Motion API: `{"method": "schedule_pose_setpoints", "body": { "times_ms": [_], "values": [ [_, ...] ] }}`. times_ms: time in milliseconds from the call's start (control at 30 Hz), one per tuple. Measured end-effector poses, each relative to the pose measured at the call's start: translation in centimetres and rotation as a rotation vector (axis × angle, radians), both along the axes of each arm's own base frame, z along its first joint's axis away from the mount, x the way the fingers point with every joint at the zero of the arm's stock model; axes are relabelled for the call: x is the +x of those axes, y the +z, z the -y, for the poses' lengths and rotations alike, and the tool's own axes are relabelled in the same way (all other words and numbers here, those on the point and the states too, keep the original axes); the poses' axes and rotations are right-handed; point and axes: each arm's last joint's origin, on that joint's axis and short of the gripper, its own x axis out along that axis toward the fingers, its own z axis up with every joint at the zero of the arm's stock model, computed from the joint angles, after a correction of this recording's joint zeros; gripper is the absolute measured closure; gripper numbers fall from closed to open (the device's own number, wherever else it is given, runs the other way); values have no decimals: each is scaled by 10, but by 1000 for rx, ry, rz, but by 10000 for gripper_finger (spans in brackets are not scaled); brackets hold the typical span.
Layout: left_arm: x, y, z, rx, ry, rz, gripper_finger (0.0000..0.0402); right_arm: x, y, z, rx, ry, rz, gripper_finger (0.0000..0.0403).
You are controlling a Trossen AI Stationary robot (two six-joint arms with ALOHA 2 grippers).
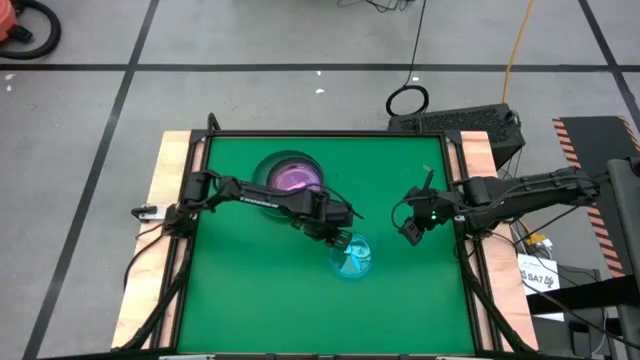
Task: Stack plastic plates
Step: Stack the blue plate on the pink plate
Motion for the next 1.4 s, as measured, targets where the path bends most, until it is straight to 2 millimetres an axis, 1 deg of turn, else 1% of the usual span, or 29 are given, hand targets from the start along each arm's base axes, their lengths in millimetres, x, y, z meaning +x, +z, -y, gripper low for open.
{"method": "schedule_pose_setpoints", "body": {
  "times_ms": [167, 267, 333, 400, 600, 700, 867, 967, 1167, 1400],
  "values": [
    [3, 3, -4, 37, 33, 38, 245, -17, 6, 2, 10, -19, 0, 264],
    [7, -7, -5, 28, 23, 33, 245, -22, 9, 2, 11, -21, 19, 264],
    [9, -19, -4, 13, 7, 6, 245, -23, 10, 3, 7, -25, 25, 264],
    [12, -26, -2, -7, 9, 9, 245, -24, 10, 3, -4, -33, 27, 264],
    [15, -28, 0, -19, 42, 20, 246, -24, 10, 3, -3, -51, 26, 264],
    [16, -30, 0, 6, 31, 31, 265, -24, 10, 3, -1, -55, 24, 264],
    [16, -35, 1, 27, -19, 23, 324, -23, 11, 3, -2, -52, 31, 264],
    [16, -34, 2, 32, -28, 25, 348, -23, 10, 3, -3, -52, 31, 264],
    [18, -44, 7, 6, -50, 13, 355, -23, 11, 3, -6, -53, 32, 264],
    [20, -45, 8, 24, -129, 39, 358, -23, 11, 4, -16, -72, 41, 264]
  ]
}}
